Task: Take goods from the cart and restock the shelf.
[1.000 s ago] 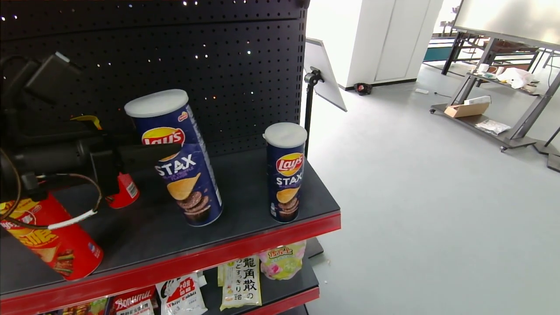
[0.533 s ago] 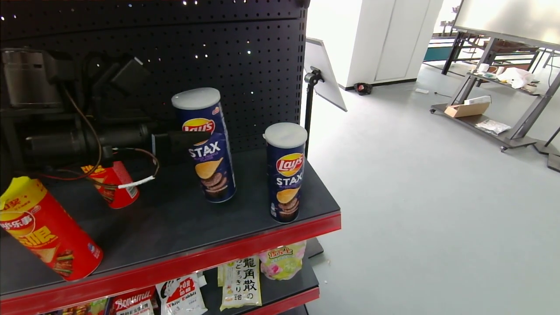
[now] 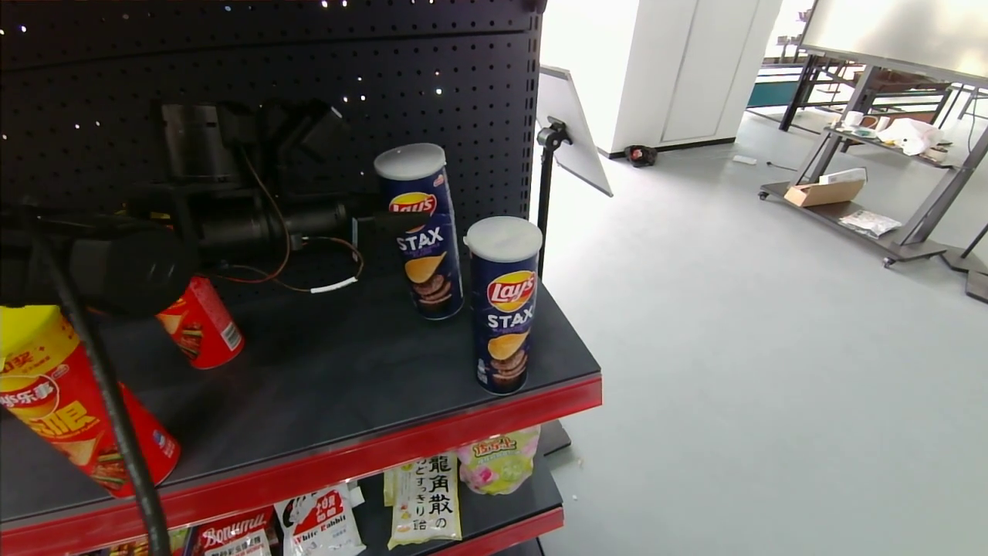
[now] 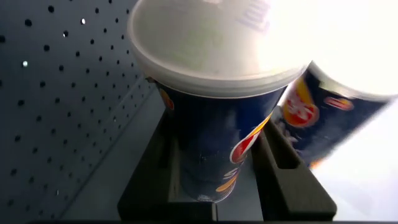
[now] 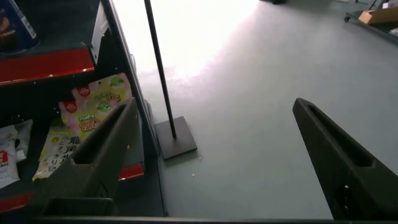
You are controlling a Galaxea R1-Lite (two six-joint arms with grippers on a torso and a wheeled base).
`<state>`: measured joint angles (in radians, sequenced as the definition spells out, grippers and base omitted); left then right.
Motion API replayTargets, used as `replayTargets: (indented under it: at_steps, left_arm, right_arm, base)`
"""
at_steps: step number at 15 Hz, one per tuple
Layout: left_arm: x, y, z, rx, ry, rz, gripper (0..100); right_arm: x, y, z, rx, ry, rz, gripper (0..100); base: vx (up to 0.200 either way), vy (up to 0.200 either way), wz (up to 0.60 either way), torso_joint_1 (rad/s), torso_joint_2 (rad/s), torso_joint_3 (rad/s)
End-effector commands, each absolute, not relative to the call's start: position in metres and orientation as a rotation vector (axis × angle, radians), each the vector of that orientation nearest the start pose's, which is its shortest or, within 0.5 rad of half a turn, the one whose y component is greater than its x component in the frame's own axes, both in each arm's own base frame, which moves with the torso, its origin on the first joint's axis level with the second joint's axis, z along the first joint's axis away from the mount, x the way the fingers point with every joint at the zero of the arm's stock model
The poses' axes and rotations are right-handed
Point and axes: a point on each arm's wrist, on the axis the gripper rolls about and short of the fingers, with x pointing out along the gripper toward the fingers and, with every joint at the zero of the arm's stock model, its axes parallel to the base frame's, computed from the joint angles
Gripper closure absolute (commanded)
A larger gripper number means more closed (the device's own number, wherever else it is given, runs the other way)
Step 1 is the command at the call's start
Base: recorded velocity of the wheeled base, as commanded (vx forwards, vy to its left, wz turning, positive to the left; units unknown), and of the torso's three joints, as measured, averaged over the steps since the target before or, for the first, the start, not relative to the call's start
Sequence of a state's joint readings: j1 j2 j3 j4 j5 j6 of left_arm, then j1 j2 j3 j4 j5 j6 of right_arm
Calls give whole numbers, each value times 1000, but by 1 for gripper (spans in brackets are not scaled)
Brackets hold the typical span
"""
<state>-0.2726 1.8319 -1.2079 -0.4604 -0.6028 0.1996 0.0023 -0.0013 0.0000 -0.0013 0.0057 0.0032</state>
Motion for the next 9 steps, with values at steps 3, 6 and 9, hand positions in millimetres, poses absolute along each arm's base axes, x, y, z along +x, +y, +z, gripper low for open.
replayTargets:
  at_steps: [3,6,9]
  left_arm:
    - [378,-122,214,159,83,-895,100]
    - [386,-124,214,171,66,-895,100]
    - [391,-131,202,188,73,-916,100]
  right_arm:
    - [-23,0,76,3,-2,9,0]
    - [-23,0,76,3,-2,8,0]
    - [-23,0,76,3,-2,9,0]
  base:
    - [0,0,0,0,0,0]
    - [0,0,0,0,0,0]
    - [0,0,0,0,0,0]
